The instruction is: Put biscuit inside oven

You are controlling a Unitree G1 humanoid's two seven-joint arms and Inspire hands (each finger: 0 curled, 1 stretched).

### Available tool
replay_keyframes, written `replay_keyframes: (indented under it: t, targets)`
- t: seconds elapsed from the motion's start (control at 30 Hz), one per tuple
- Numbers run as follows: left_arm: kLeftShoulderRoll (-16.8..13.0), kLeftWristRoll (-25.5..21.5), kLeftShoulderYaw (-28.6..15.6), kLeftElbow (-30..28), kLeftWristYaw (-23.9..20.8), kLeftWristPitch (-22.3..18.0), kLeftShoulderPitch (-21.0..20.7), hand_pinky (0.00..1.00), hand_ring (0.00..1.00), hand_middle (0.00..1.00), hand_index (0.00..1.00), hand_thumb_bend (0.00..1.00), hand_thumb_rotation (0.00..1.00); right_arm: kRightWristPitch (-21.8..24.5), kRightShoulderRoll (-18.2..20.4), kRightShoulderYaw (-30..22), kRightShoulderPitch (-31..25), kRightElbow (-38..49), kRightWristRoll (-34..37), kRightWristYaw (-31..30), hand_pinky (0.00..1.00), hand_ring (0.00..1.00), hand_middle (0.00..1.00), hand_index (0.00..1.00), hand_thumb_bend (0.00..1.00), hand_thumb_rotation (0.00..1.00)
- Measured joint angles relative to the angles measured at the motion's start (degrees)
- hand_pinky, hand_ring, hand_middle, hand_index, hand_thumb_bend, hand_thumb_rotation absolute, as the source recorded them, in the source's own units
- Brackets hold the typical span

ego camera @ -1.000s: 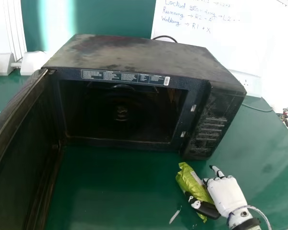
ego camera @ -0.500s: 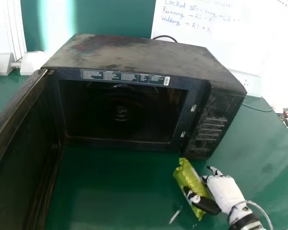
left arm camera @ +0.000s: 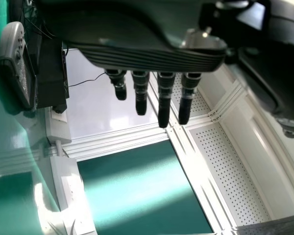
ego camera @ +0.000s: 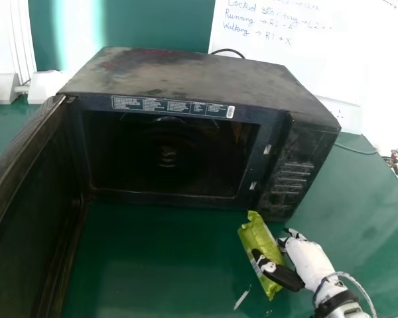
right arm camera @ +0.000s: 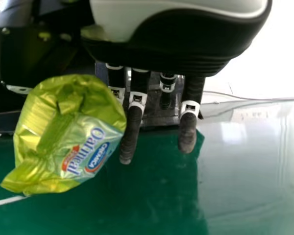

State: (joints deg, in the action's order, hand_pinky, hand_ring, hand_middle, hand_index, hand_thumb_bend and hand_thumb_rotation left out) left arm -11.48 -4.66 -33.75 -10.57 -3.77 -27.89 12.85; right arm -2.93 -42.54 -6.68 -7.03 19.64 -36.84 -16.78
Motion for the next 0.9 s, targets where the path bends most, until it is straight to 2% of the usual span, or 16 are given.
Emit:
replay_keyframes:
  t: [0.33,0.67,0.9]
  targets:
    - [-0.01,-0.03,0.2,0.04,0.11,0.0,-0.07,1.0,0.95,0.89,0.89,1.0,1.0,6.09,4.26,0.25,1.98,4.06,3.3,-3.45,0.22,0.29,0.41,0.52,0.52,0.01]
    - [-0.02,-0.02,0.19,0.04,0.09,0.02,-0.16,1.0,0.95,0.89,0.89,1.0,1.0,9.31,10.61,3.53,4.42,5.87,4.23,-3.22,0.2,0.28,0.41,0.52,0.52,0.01]
    - [-0.02,-0.32,0.2,0.03,0.12,0.02,-0.18,1.0,0.95,0.89,0.89,1.0,1.0,9.95,13.85,6.08,6.28,6.69,4.03,-2.38,0.21,0.28,0.42,0.52,0.52,0.01]
